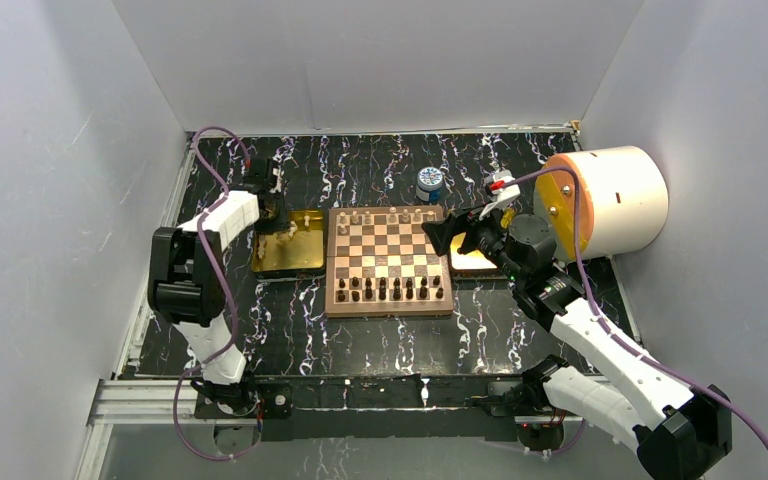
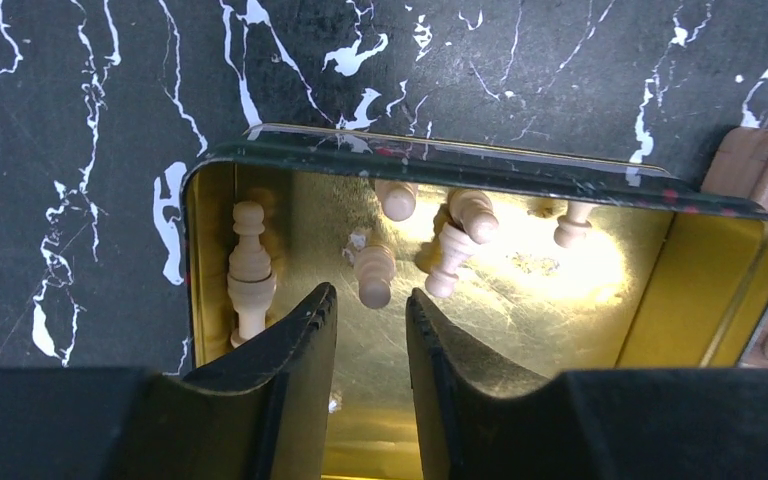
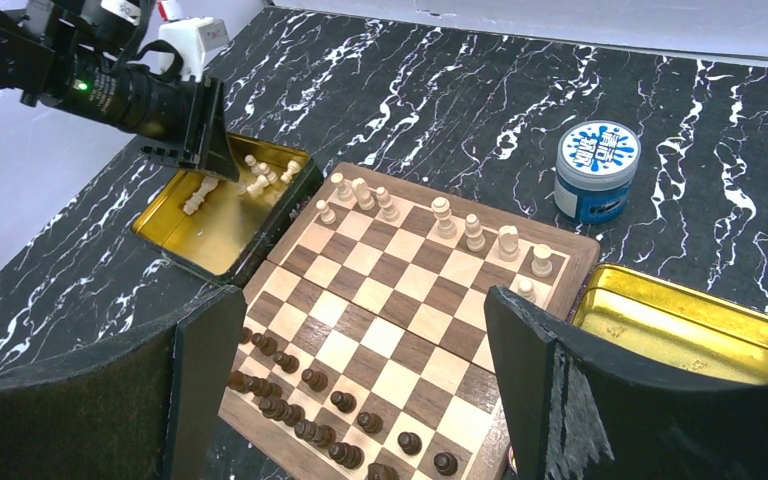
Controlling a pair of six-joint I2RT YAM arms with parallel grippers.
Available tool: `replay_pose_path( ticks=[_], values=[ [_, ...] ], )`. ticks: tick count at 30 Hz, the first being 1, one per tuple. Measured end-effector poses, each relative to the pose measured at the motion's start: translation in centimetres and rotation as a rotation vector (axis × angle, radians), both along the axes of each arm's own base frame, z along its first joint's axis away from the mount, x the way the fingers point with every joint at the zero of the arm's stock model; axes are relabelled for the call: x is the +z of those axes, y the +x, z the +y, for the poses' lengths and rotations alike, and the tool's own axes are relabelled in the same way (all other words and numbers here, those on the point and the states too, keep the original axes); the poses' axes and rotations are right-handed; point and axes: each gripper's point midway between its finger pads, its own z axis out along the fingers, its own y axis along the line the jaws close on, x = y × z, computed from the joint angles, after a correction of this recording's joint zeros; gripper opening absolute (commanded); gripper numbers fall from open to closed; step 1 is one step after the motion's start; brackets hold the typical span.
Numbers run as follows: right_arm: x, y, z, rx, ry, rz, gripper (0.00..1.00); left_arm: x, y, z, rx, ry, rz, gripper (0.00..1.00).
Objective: Set up the chess pieces on the board
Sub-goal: Pick up the chess piece from the storage box.
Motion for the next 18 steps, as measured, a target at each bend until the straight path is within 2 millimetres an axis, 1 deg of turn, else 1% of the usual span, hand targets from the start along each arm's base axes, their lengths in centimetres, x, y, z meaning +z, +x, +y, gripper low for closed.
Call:
replay_pose_path(
  ticks=[6,12,18],
  values=[
    [0.0,-0.1,0.1,0.011,0.000,0.001,0.99,-1.2,0.0,0.0,-0.004,0.006,0.030,0.25],
    [0.0,-0.2,0.1,0.012,0.001,0.000,0.99,-1.2,0.1,0.0,-0.009,0.007,0.029,0.14],
    [0.0,-0.3,0.3,0.024,0.003,0.003,0.99,-1.2,0.1,0.0,-0.010,0.006,0.030,0.10]
  ],
)
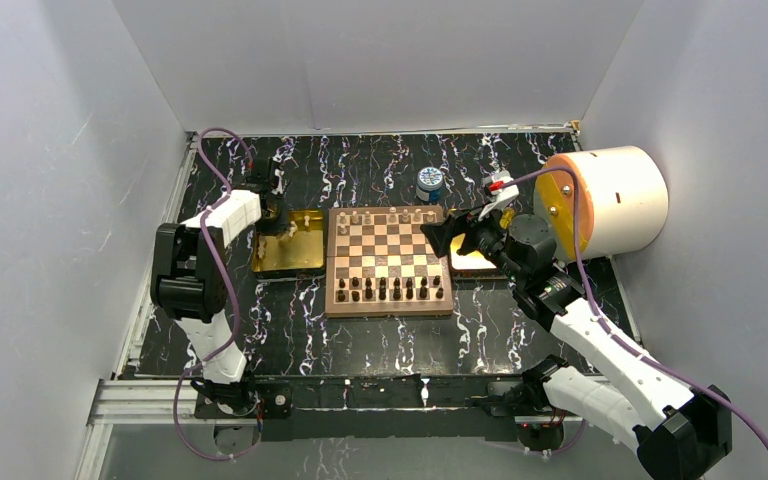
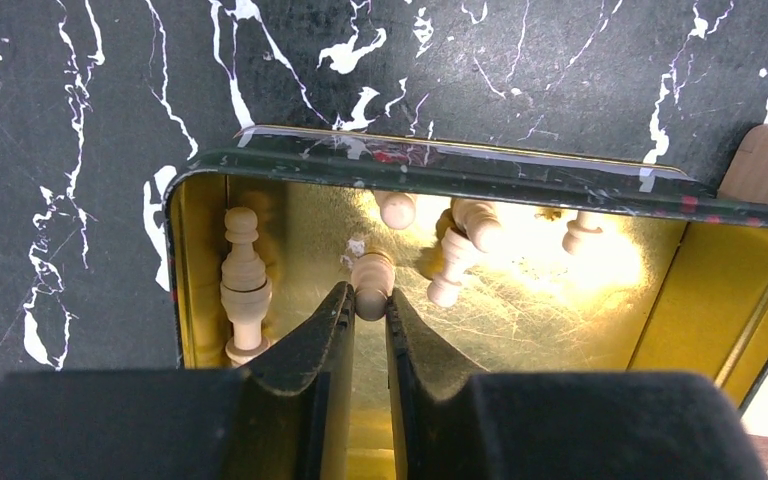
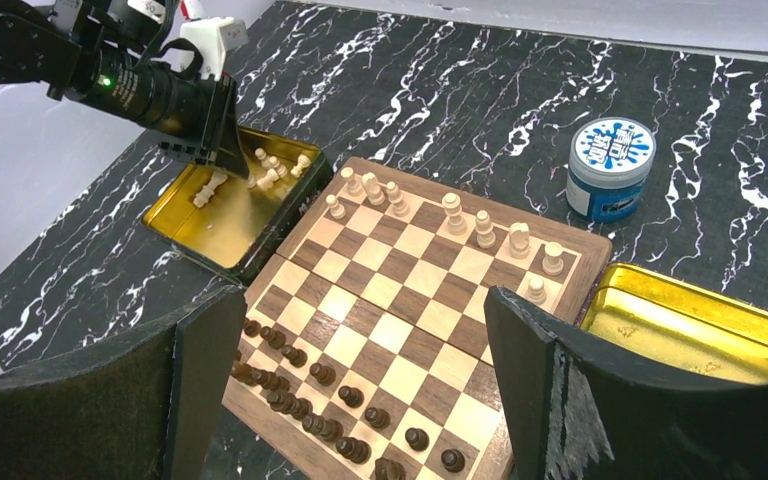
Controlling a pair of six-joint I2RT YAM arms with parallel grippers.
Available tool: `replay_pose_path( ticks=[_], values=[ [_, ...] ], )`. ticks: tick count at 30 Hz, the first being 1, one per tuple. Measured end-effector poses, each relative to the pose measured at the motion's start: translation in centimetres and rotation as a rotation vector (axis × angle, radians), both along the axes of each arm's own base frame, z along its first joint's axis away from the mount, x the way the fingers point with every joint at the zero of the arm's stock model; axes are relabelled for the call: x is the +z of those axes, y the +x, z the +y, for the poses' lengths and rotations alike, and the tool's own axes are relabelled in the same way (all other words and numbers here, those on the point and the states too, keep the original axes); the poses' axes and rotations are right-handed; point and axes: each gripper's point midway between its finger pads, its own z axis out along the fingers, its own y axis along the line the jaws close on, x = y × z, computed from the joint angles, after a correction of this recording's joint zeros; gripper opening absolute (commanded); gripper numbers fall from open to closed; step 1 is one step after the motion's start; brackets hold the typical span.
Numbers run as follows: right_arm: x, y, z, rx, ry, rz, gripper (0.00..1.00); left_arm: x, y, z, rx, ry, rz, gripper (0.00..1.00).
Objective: Set up the chess pieces on the board
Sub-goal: Pick up the chess piece from the storage box.
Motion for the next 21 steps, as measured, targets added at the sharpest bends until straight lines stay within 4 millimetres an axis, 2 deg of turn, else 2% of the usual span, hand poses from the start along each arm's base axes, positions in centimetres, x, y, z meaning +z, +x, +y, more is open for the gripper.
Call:
replay_pose_path(
  ticks=[6,14,18,21],
  values=[
    [-0.6,-0.2,0.0,-0.004,0.002,0.034,0.99,0.9,0.0,-0.1,0.004,-0.007,0.002,0.07],
    [-1.3,0.1,-0.6,-0.051,0.003,0.076,0.99,4.7,0.6,-1.6,-0.013,-0.033,-0.064,0.07],
    [-2.2,0.6,-1.5,-0.127,0.018,0.131,0.99,6.9,0.8,-3.9,-0.054,-0.048,-0.106,0.07],
    [-3.1,0.9,-1.8,-0.164,0.013,0.180,0.99,8.2,0.6,-6.5,-0.108,-0.055,-0.132,0.07]
  ],
)
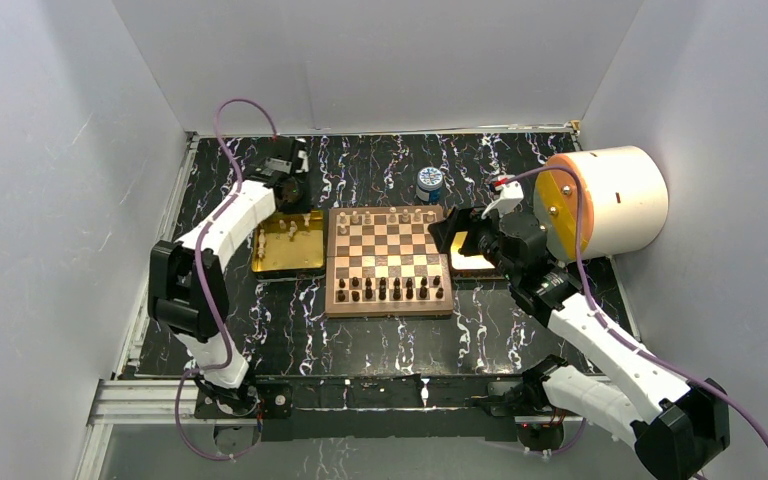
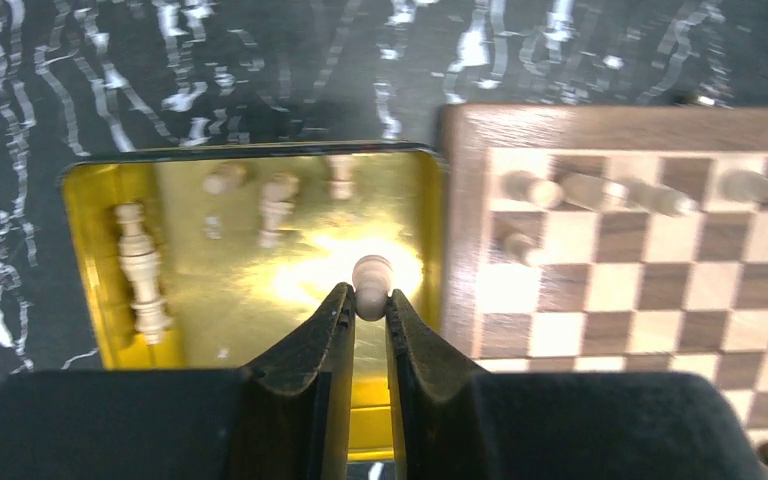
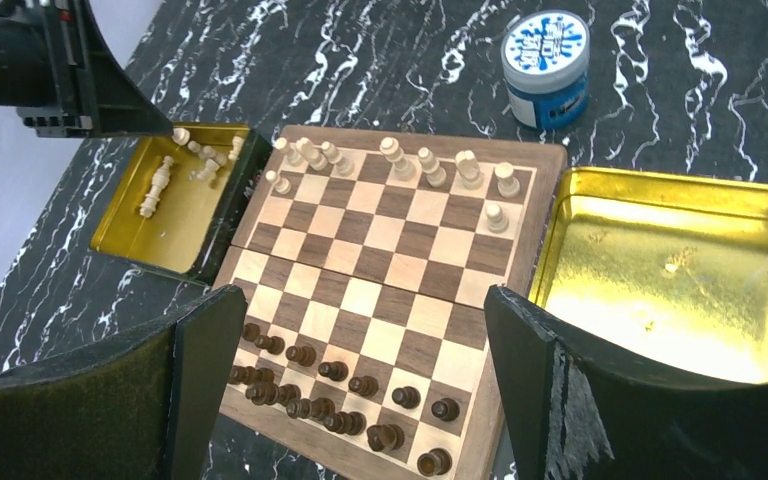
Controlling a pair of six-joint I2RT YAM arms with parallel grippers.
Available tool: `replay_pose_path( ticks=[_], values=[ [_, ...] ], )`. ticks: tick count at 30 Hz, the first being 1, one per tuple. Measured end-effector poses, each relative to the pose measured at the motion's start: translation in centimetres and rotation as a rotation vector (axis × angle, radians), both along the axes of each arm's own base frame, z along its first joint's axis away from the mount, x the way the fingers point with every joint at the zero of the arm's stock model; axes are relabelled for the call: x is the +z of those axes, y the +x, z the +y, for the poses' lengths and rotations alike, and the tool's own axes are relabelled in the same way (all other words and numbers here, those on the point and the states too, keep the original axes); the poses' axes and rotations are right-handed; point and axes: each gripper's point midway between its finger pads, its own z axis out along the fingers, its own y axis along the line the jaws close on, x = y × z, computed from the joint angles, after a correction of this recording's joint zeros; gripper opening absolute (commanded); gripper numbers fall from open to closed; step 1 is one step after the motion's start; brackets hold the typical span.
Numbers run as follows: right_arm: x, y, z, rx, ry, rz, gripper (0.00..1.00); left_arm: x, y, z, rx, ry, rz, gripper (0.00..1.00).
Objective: Set up the chess pieces on the board
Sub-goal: Pick up the chess piece from the storage box, then place the chess piece on the chessboard.
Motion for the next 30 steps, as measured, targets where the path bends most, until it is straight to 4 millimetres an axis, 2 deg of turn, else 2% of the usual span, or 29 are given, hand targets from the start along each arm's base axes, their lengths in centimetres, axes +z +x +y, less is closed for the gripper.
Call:
replay_pose_path(
  ticks=[9,12,14,17,25,30],
  values=[
    [-1.2,-0.1,-0.5,-0.037,-0.006,0.060,0.99,2.6,-1.5,-9.1,-0.172,-0.016,-0.064,0.07],
    [-1.3,-0.1,-0.6,-0.045,-0.005,0.066,0.99,2.7,-1.8,-11.7,-0.218,-0.010,-0.073,0.07],
    [-1.4,-0.2,-0.7,-0.047,-0.009,0.075,0.99,2.3,-1.9,-12.6,-0.234,0.000,-0.067,0.07],
    [-1.6,-0.3,-0.7,-0.048,-0.012,0.085,0.99,1.0,-1.6,-13.4,-0.242,0.029,-0.051,0.07],
    [-1.9,-0.4,-0.9,-0.051,-0.022,0.097,0.99,-2.8,-1.3,-13.4,-0.241,0.114,0.014,0.07],
    [-1.6,-0.5,-1.0,-0.052,-0.019,0.085,0.99,-4.1,-1.3,-13.2,-0.238,0.135,0.038,0.07]
  ],
)
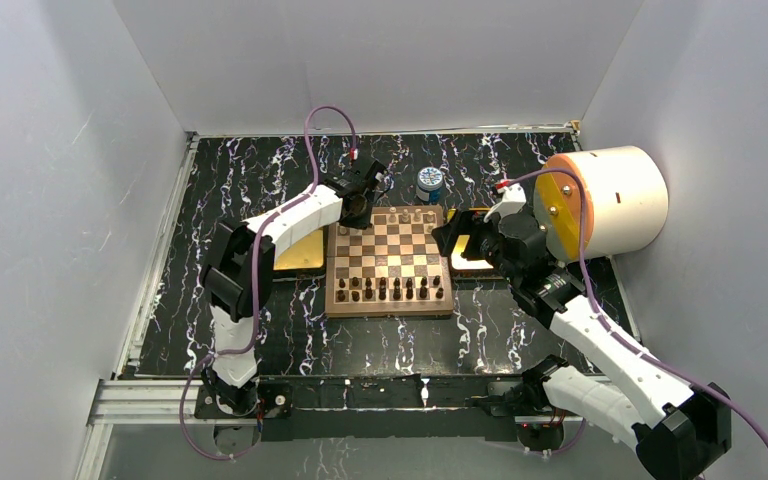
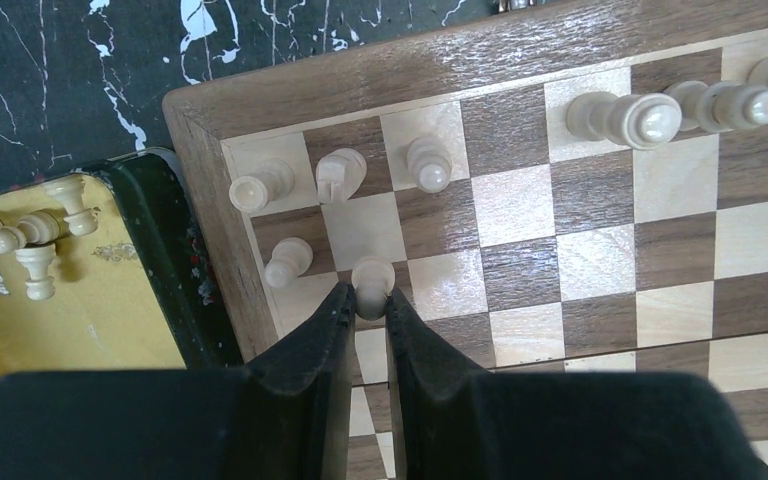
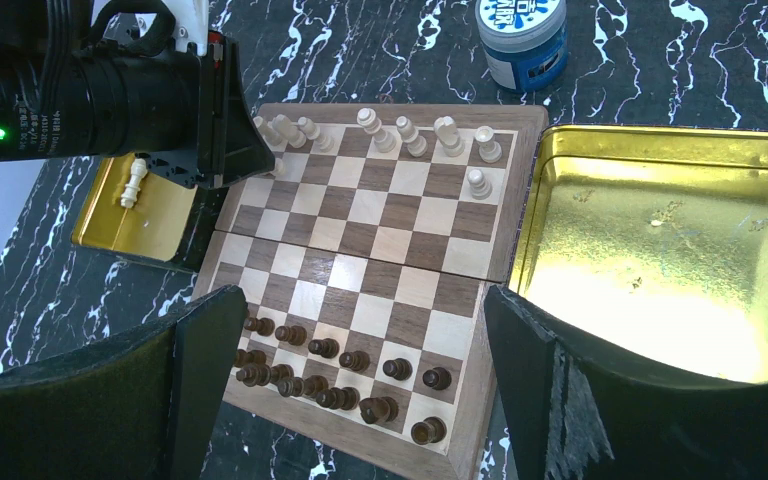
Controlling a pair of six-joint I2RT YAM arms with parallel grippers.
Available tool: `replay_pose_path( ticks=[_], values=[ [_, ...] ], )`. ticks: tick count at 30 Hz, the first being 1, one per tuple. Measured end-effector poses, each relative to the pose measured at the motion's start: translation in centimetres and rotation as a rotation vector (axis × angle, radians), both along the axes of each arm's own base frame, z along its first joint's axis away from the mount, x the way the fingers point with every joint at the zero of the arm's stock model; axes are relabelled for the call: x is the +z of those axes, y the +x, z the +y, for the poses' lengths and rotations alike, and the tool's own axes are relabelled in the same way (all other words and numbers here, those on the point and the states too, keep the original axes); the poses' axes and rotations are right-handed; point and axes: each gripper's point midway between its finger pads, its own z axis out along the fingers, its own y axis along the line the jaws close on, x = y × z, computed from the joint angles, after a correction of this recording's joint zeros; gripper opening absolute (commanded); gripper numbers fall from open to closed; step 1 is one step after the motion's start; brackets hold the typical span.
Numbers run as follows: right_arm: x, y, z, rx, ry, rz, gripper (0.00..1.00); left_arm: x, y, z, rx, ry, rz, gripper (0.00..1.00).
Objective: Set up the chess pieces on the board
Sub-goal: Place the chess piece on the chessboard.
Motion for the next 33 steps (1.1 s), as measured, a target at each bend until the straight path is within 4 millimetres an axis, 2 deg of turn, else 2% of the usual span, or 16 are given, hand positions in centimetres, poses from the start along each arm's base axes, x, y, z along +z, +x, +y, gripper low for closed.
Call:
replay_pose_path(
  ticks=[15,23,27,33],
  values=[
    [0.1,0.0,-0.1,-0.001,0.001,-0.005,0.99,-0.4,0.2,0.2,0.005,0.019,-0.003,0.11],
    [0.2,0.0,-0.2,-0.008,0.000,-0.007,0.99,-1.9,0.5,0.1,0.007,0.032,0.010,0.11],
    [0.2,0.1,-0.2,-0.012,-0.001,-0.009,0.99,-1.9,0.6,0.1,0.008,0.031,0.005,0.12],
    [0.3,0.1,-0.4,-0.017,-0.002,-0.013,0.99,-1.9,0.7,0.1,0.009,0.034,0.003,0.18]
  ],
)
